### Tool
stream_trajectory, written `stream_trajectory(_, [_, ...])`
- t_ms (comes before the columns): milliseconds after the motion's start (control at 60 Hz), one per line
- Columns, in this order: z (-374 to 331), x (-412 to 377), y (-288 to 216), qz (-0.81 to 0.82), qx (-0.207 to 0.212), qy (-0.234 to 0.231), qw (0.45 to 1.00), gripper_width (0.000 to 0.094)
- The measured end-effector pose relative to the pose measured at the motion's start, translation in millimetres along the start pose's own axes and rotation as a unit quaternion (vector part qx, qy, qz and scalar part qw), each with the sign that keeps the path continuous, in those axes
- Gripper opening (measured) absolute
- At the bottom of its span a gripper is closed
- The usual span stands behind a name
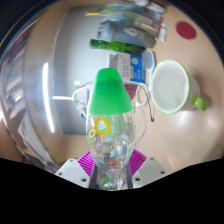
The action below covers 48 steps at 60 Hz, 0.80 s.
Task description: Pour water
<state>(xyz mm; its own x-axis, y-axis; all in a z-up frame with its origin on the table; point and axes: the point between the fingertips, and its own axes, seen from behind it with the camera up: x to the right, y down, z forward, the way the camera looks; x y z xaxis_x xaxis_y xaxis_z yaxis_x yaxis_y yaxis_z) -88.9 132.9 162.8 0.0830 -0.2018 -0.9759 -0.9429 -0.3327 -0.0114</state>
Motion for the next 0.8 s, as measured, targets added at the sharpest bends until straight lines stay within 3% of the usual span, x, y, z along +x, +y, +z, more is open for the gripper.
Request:
stream_trajectory(200, [6.7, -23.6, -21.4, 0.299, -0.026, -0.068, 0.951, 0.0423])
stream_trajectory(383, [10.6, -31.4, -45.9, 0.417, -0.022, -0.1, 0.903, 0.0426])
stream_trajectory(650, [2.7, -44.8, -62.3, 0.464, -0.025, -0.135, 0.875, 0.0423])
stream_trajectory(800, [-0.7, -47.9, -51.8, 0.387, -0.049, -0.12, 0.913, 0.0423])
